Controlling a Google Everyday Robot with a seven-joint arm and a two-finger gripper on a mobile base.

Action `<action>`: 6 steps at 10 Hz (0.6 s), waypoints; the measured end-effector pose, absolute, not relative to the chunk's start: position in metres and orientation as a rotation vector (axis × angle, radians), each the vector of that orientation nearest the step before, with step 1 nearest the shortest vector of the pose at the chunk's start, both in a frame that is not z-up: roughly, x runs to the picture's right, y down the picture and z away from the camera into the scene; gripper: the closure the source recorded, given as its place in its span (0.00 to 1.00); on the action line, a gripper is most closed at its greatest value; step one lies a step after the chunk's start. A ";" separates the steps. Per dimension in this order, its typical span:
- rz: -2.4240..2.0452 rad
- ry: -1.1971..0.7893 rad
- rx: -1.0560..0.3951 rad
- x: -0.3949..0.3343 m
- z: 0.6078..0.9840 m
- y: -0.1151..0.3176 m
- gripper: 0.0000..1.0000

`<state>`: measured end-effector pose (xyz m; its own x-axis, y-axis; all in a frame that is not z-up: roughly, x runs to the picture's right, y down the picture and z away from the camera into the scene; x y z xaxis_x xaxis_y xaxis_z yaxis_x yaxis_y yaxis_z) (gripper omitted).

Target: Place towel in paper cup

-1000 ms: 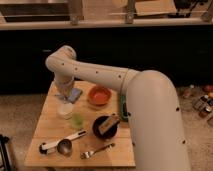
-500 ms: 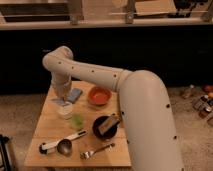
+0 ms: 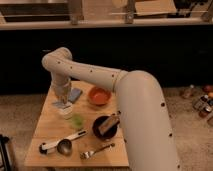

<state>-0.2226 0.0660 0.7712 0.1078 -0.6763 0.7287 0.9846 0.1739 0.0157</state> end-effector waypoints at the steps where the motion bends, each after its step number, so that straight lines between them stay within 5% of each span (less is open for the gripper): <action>1: -1.321 -0.692 -0.562 -0.222 0.771 0.067 0.98; 6: -1.313 -0.710 -0.587 -0.219 0.778 0.070 0.98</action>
<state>-0.2190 0.0701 0.7778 0.1052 -0.6505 0.7522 0.9855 0.1695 0.0087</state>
